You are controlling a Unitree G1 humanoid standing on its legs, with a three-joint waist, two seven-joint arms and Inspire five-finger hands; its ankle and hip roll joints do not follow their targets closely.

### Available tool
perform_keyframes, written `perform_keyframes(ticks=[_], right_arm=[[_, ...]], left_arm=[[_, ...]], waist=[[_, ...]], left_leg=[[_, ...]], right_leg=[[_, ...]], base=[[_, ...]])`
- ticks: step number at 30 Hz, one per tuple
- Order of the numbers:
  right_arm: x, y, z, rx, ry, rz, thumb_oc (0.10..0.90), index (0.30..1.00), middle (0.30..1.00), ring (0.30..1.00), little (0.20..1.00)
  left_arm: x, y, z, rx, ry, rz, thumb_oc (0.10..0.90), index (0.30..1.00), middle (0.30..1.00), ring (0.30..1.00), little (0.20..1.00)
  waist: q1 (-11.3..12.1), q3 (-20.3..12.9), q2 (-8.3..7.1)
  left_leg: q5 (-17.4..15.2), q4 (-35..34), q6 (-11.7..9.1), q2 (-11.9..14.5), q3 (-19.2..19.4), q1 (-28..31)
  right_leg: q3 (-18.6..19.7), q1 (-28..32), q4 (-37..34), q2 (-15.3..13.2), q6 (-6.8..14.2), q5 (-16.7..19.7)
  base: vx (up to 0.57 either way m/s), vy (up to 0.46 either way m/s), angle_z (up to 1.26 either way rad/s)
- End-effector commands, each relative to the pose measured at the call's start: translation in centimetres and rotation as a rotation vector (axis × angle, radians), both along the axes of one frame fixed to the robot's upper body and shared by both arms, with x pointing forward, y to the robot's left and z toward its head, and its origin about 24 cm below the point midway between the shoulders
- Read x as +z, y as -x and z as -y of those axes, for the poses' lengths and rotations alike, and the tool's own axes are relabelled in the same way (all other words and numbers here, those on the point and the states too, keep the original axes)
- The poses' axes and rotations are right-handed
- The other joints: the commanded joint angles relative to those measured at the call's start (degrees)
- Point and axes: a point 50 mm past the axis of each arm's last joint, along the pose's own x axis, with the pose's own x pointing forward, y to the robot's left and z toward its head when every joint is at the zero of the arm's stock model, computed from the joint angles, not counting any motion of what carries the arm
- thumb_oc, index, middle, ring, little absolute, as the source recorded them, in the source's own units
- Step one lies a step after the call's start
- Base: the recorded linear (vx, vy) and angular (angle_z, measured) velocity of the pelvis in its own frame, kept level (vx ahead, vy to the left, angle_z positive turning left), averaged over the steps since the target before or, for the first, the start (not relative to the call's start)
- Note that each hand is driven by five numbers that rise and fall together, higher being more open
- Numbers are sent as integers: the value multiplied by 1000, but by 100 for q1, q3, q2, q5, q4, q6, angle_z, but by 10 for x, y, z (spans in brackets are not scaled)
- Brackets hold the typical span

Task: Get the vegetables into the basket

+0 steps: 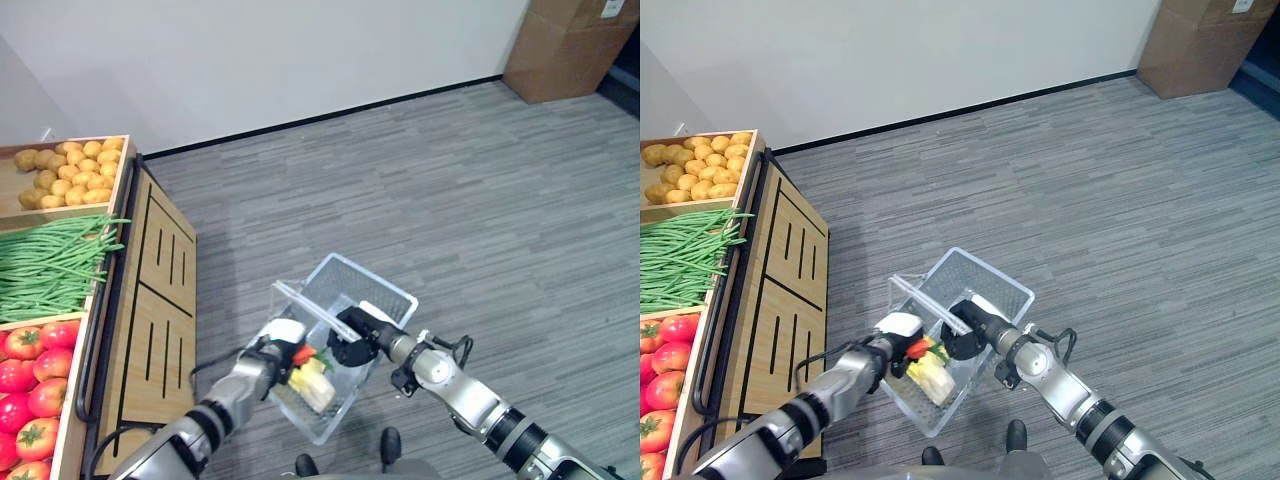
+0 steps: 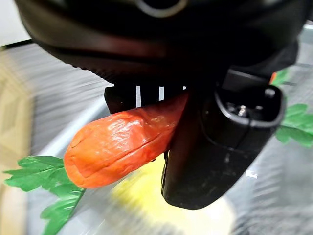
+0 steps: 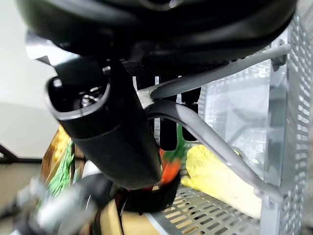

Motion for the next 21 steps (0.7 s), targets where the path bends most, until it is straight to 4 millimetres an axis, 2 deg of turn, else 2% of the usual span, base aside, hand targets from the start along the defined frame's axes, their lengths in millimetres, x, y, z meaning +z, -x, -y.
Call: perform_keyframes(ticks=[1, 4, 10, 11, 12, 13, 21], right_arm=[[100, -25, -68, 175, -445, 321, 400, 300, 300, 300, 300], [101, -27, -68, 182, -428, 333, 400, 300, 300, 300, 300], [107, -21, -78, 211, -541, 287, 400, 300, 300, 300, 300], [108, -21, -79, 218, -545, 285, 400, 300, 300, 300, 300], [108, -21, -80, 218, -551, 283, 400, 300, 300, 300, 300], [109, -21, -79, 213, -556, 284, 400, 300, 300, 300, 300], [110, -21, -80, 228, -536, 311, 400, 300, 300, 300, 300]], left_arm=[[36, -37, 30, -189, -79, 184, 400, 300, 300, 300, 300], [35, -37, 33, -211, -100, 177, 400, 300, 300, 300, 300], [29, -37, 41, -228, -124, 172, 400, 300, 300, 300, 300], [28, -36, 43, -231, -128, 165, 471, 399, 399, 399, 399], [27, -36, 43, -230, -135, 165, 606, 588, 588, 588, 588], [29, -36, 41, -236, -130, 174, 900, 1000, 1000, 1000, 1000], [26, -31, 44, -260, -121, 157, 900, 1000, 1000, 1000, 1000]], waist=[[-169, -121, -345], [-201, -106, -324], [-295, -75, -281], [-306, -68, -275], [-311, -68, -274], [-296, -69, -263], [-275, -92, -250]], left_leg=[[-717, 2, -49, -49, -234, 229], [-720, 2, -55, -49, -233, 228], [-716, 2, -61, -53, -225, 231], [-716, 2, -62, -52, -224, 235], [-716, 2, -63, -52, -223, 237], [-717, 2, -64, -52, -226, 236], [-737, 2, -67, -51, -242, 276]], right_leg=[[-209, 461, -6, -337, 473, -511], [-176, 452, -6, -331, 462, -518], [-122, 434, 23, -326, 441, -548], [-120, 435, 25, -324, 439, -552], [-118, 435, 26, -321, 436, -557], [-122, 435, 25, -323, 434, -561], [-159, 505, -5, -322, 428, -594]], base=[[20, -11, -5], [28, -7, -5], [17, -3, -1], [0, 0, 0], [0, 0, 0], [0, 0, 0], [0, 0, 0]])
